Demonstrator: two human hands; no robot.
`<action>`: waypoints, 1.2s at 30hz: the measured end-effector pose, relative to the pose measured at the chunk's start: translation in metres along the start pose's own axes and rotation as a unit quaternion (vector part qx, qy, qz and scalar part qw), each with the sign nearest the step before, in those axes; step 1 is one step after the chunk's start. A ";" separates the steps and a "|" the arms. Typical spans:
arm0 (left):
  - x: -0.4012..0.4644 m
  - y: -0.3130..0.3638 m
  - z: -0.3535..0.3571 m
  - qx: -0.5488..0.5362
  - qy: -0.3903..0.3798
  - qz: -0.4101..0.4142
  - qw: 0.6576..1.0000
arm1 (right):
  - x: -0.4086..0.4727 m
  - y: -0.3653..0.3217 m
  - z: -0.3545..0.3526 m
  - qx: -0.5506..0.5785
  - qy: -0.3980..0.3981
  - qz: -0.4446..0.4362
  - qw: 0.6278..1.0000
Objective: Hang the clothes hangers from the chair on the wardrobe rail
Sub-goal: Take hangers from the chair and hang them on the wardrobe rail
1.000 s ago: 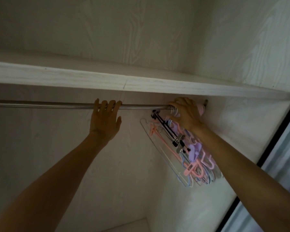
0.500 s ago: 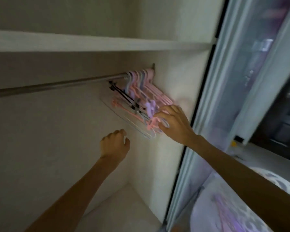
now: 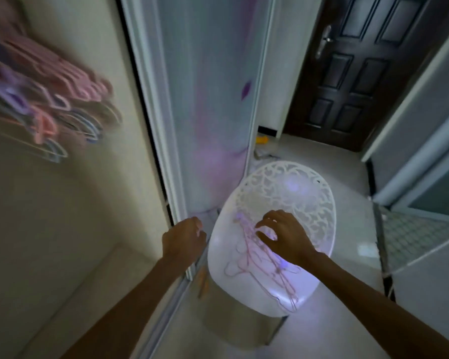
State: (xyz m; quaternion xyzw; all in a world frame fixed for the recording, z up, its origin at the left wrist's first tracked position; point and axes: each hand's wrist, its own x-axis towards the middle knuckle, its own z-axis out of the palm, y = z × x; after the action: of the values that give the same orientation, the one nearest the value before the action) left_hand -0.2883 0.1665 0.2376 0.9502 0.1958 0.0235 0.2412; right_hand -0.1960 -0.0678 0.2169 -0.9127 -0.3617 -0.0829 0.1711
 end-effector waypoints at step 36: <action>0.161 -0.013 0.460 -0.658 -0.236 -0.316 0.642 | -0.026 0.285 0.353 0.112 -0.192 0.276 0.935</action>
State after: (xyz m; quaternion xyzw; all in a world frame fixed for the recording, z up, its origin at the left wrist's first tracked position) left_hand -0.0806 0.0321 -0.1826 0.3949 0.3532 -0.1561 0.8337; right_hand -0.0083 -0.1465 -0.1896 -0.9500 -0.1285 0.1853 0.2161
